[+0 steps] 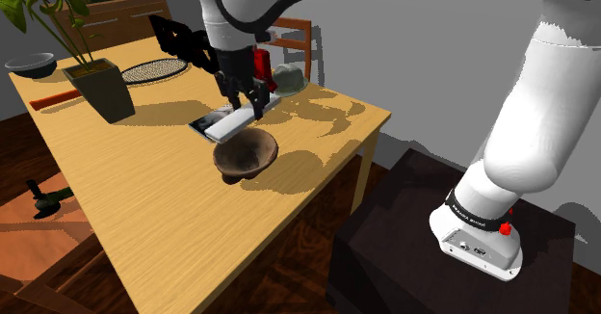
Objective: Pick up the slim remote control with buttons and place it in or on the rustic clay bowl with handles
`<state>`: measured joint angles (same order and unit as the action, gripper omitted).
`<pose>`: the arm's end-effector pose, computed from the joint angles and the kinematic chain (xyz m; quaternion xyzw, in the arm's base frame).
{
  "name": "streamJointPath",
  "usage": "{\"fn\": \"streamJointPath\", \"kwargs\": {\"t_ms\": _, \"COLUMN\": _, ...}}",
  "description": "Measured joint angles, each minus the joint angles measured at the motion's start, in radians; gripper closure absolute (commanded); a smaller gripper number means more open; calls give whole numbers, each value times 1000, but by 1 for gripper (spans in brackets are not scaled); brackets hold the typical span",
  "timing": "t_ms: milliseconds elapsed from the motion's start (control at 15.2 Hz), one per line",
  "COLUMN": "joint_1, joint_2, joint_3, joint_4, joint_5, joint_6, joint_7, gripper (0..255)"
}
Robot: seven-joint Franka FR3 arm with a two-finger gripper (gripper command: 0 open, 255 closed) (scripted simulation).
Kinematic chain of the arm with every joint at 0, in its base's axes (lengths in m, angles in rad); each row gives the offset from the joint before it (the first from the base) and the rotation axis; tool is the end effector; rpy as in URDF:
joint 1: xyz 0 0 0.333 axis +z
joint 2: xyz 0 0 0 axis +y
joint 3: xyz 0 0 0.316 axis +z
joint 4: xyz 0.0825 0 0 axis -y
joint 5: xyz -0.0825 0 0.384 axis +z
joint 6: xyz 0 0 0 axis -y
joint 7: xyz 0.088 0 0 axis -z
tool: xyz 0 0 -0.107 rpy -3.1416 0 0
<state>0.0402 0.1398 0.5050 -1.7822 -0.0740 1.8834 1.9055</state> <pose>0.5189 0.2938 0.4793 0.7837 -0.6210 -0.0022 0.0101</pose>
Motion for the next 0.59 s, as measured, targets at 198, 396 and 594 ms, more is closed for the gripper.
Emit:
{"fn": "streamJointPath", "kwargs": {"t_ms": 198, "joint_1": 24, "joint_2": 25, "joint_3": 13, "joint_4": 11, "joint_5": -14, "joint_6": 10, "joint_7": 42, "gripper": 255}}
{"fn": "streamJointPath", "kwargs": {"t_ms": 396, "joint_1": 29, "joint_2": 43, "joint_3": 13, "joint_4": -4, "joint_5": -24, "joint_6": 39, "joint_7": 53, "gripper": 255}}
{"fn": "streamJointPath", "kwargs": {"t_ms": 594, "joint_1": 30, "joint_2": 49, "joint_3": 13, "joint_4": -36, "joint_5": -29, "joint_6": 76, "joint_7": 59, "gripper": 255}}
